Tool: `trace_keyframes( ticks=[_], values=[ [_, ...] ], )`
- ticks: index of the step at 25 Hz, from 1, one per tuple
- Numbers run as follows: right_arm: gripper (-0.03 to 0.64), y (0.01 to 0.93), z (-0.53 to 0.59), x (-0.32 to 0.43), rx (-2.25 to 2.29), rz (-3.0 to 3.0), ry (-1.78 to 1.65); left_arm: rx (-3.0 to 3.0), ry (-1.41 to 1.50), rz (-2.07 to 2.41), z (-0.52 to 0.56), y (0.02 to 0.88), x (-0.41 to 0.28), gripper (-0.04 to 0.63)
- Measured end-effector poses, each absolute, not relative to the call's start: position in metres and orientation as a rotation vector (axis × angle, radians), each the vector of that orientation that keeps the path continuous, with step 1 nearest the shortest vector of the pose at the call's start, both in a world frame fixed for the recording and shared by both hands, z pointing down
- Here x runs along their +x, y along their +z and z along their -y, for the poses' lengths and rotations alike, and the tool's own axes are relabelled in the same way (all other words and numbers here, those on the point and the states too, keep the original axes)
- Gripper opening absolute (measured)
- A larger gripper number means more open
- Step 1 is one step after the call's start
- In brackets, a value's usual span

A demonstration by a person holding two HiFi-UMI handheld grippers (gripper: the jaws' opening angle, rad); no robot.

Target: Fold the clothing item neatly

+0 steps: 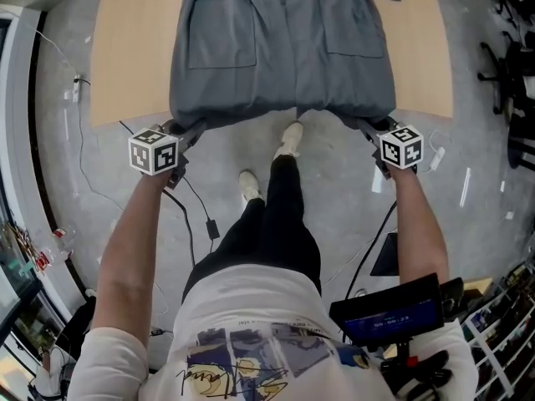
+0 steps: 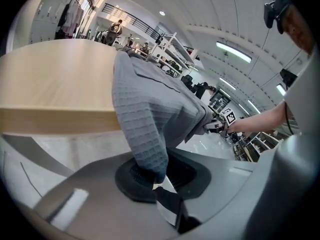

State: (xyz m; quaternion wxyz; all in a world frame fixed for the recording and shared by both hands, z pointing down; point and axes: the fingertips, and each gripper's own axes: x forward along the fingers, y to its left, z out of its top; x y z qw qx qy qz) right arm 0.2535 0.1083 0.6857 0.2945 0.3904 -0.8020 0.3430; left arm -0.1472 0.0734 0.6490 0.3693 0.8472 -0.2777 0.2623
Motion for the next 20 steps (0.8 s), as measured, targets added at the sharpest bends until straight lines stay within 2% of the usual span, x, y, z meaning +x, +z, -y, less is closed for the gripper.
trace_keyframes(
  ticks=[3,20],
  values=[
    [0.021,0.678,-0.116,0.247,1.047,2.16,0.924,2.205,0.679,0.669,-0.081,0.643,-0.142,0.029],
    [0.017,0.621,-0.162,0.222,1.074,2.324,1.006,2.287,0.563,0.482,-0.126,0.602,-0.139,0.023]
  ],
)
